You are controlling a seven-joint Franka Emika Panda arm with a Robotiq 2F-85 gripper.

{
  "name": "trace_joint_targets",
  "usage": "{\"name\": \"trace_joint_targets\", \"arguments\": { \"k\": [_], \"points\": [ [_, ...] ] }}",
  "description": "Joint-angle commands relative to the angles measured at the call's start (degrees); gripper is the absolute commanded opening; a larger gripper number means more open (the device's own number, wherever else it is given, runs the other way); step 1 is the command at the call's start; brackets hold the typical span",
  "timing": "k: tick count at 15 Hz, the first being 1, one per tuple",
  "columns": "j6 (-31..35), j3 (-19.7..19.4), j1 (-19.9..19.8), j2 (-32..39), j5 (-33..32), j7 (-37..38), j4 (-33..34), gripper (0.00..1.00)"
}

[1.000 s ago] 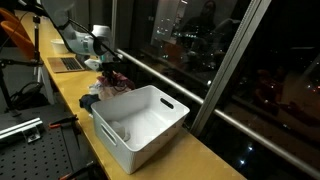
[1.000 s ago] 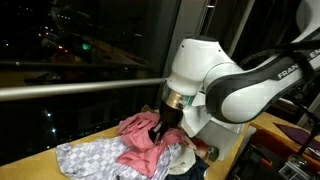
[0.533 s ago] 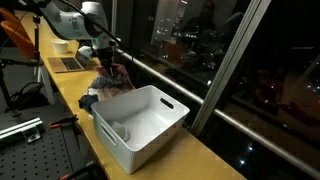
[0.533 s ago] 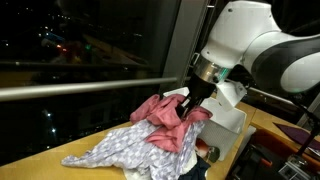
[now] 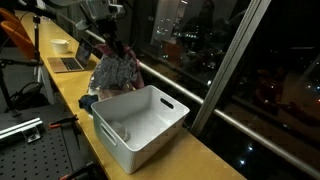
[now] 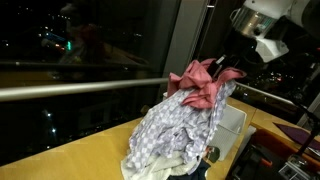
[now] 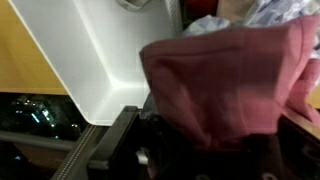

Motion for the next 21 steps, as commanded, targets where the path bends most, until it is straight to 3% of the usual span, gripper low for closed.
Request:
{"name": "trace_joint_targets", "arguments": {
  "k": [1,10,21],
  "points": [
    [-4.51,3.09,-6.8,-8.8,0.05,-2.6,-1.77,0.0],
    [-11.89,3.98,-18.51,-19.71,0.76,-9.9,1.5,0.0],
    [-15.35,4.93,-21.97,-17.86,0.03,-15.79,8.83,0.0]
  ]
}}
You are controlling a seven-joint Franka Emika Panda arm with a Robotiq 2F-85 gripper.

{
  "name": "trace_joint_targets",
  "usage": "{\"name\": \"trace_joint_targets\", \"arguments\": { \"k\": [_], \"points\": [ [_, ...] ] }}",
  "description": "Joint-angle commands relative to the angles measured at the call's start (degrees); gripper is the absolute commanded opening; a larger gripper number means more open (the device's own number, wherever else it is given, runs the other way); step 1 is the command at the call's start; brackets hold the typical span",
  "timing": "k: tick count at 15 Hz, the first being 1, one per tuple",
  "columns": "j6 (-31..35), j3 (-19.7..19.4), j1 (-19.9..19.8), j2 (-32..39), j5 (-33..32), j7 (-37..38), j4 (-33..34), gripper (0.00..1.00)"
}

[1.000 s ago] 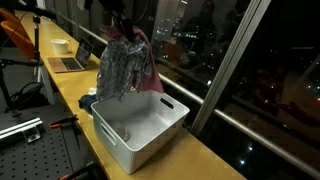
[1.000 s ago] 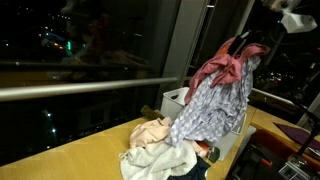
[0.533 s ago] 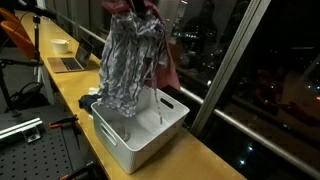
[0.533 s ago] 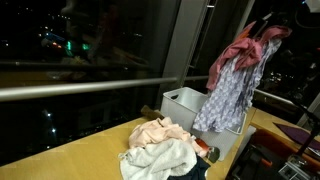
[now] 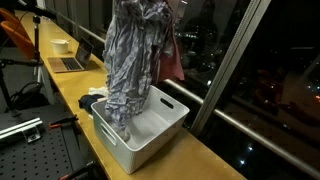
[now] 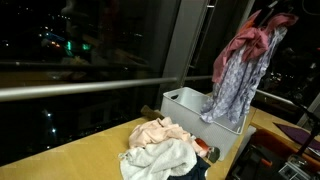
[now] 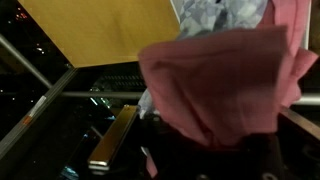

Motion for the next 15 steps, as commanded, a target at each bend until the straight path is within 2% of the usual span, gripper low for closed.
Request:
{"name": "trace_joint_targets", "arguments": {
  "k": [1,6,15],
  "points": [
    [-1.81,0.1,-1.85,1.71,-0.11,-3.33,3.67,0.0],
    [-1.93,-0.94,-3.38,3.26,-0.04,-6.88,6.94,0.0],
    [6.33,-2.06,-2.19,15.7,2.28,-7.23,6.22,0.0]
  ]
}}
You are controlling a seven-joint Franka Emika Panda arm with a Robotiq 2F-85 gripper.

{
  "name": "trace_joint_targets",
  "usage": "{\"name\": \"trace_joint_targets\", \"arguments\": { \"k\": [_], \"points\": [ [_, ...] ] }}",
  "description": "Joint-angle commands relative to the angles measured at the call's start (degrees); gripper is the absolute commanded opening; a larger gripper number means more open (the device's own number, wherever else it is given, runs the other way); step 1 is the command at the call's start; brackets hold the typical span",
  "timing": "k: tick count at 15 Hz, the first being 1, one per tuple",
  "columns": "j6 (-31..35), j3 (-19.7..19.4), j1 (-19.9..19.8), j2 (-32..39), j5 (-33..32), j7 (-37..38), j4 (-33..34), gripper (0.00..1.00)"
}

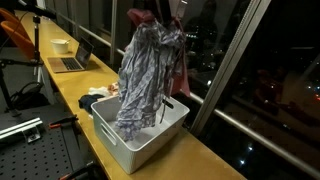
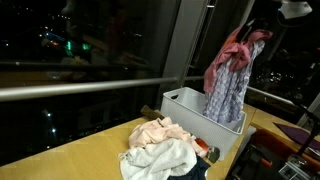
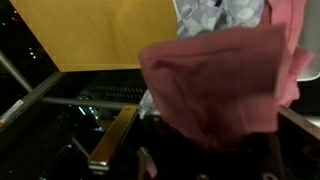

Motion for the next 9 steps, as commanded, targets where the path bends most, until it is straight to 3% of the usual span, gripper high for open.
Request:
{"name": "trace_joint_targets", "arguments": {
  "k": [1,9],
  "points": [
    [2.92,-1.14,0.95,5.23,1.81,-1.14,1.54,0.0],
    [6.44,-1.09,3.65,14.08,4.39,-0.78,2.48,0.0]
  ]
}}
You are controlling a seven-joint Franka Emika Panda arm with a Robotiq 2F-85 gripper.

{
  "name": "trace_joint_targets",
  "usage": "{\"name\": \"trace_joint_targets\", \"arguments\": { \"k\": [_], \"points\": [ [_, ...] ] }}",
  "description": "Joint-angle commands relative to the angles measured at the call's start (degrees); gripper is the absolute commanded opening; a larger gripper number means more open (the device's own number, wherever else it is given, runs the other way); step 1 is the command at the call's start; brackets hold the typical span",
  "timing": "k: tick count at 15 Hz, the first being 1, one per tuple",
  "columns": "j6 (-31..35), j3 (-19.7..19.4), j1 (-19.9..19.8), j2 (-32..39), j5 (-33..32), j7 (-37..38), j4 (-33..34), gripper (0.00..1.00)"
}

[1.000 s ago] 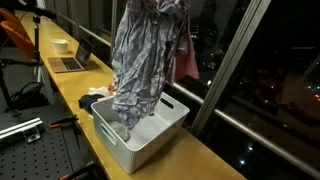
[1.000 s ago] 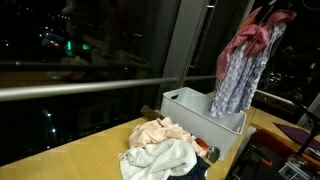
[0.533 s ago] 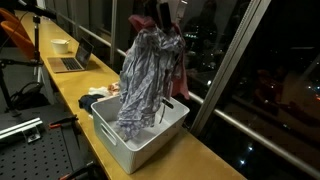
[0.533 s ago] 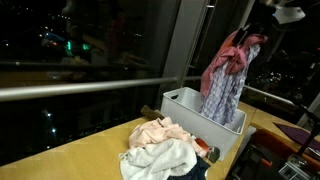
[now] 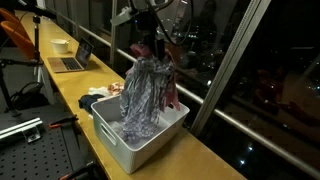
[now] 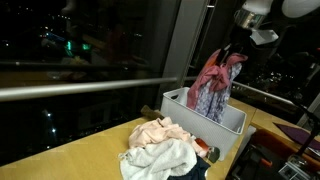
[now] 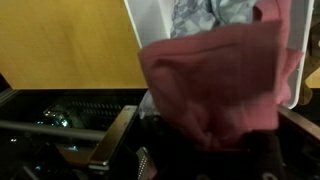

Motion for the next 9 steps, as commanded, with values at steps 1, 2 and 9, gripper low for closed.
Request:
{"name": "trace_joint_targets", "arguments": {
  "k": [1,2,9],
  "points": [
    [0.35,-0.96,2.23,3.34,1.47,-0.85,2.45,0.25],
    [0.4,-1.05,2.6,3.95,1.51,-0.8,2.57,0.26],
    [1.56,-2.49,3.01,5.47,2.62,-0.73,0.58,0.76]
  ]
}}
